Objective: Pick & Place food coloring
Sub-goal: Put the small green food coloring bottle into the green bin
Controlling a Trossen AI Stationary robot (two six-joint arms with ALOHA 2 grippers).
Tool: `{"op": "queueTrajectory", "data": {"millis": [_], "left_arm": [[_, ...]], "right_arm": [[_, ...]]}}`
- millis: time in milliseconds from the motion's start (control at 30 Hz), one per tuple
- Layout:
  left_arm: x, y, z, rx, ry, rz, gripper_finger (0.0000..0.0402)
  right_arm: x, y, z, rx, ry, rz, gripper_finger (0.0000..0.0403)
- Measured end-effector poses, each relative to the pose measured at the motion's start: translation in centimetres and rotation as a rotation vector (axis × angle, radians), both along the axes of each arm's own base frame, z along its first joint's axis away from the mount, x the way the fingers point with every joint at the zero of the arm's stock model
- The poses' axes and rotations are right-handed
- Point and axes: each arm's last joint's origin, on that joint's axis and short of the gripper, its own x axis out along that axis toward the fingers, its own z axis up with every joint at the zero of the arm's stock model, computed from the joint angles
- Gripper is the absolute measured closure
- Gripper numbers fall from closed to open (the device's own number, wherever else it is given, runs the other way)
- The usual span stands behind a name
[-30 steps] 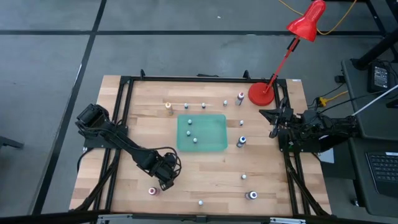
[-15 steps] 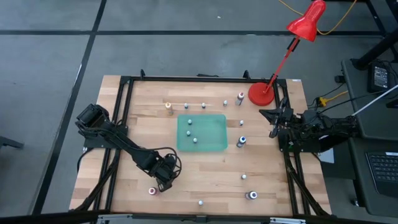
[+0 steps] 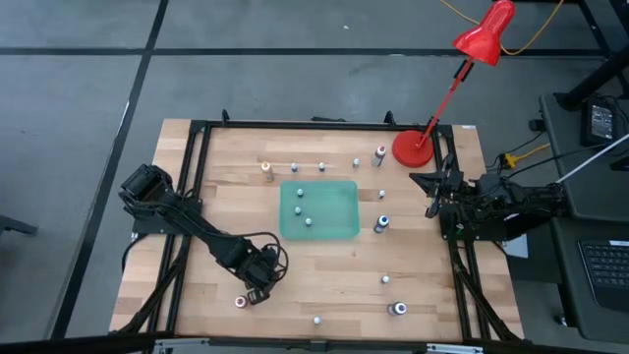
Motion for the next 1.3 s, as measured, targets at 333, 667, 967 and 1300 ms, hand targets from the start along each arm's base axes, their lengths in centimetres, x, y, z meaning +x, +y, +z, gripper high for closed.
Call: {"op": "queueTrajectory", "data": {"millis": [333, 667, 967, 1300], "left_arm": [[0.3, 2.4, 8.2, 0.058, -0.242, 0.012, 0.0343], [-2.6, 7.6, 16.4, 0.056, -0.521, 0.069, 0.0344], [-2.9, 11.6, 17.9, 0.037, -0.535, 0.13, 0.0344], [1.4, 16.1, 18.6, 0.136, -0.425, 0.066, 0.0345]], "right_arm": [[0.0, 0.0, 0.0, -0.001, 0.003, -0.002, 0.0391], [0.0, 0.0, 0.0, -0.001, 0.005, -0.003, 0.0391], [0.0, 0.0, 0.0, 0.0, 0.001, -0.002, 0.0391], [0.0, 0.0, 0.0, 0.0, -0.002, 0.0, 0.0391]]}}
